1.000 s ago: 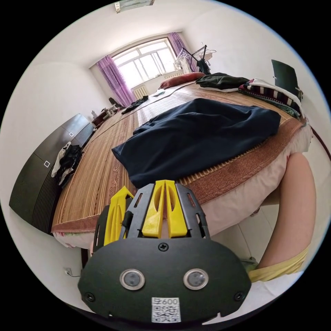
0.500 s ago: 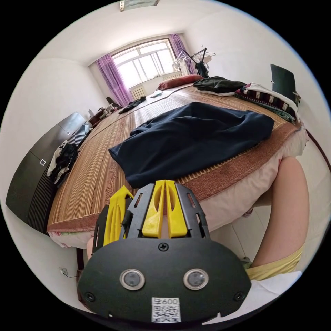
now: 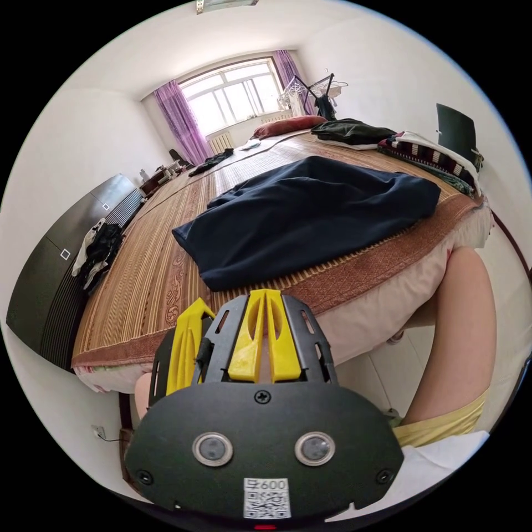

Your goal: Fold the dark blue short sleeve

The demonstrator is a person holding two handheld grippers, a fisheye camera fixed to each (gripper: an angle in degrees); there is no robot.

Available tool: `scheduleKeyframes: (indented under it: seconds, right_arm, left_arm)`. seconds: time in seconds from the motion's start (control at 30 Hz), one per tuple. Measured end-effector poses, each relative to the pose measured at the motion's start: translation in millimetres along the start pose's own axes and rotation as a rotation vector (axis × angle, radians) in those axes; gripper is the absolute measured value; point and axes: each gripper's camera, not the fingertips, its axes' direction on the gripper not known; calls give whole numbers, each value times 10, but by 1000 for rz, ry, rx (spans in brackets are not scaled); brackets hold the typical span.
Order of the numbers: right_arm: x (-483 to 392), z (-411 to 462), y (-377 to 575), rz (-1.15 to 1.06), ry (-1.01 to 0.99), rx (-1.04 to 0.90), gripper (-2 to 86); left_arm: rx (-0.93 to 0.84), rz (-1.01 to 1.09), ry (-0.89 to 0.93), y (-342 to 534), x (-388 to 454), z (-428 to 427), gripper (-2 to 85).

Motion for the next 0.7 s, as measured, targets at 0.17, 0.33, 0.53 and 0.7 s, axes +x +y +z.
scheduleKeyframes:
  seconds: [0.17,0.33,0.53,0.7]
  right_arm:
    - [-61,-100,-26,-35,3,29,-9]
    - [-169,-344,-152,-66,16,99,-9]
    - [-166,-509,-277,-116,16,153,-9]
    - [-247,-503,-204,-229,-47,152,-9]
  left_arm:
    - [23,-29,5,-8,-64,-45,0]
    - [80,-69,34,-158,-116,-158,0]
    - [140,-112,43,-323,-60,-266,0]
    - [175,-205,-38,-258,-56,-355,1]
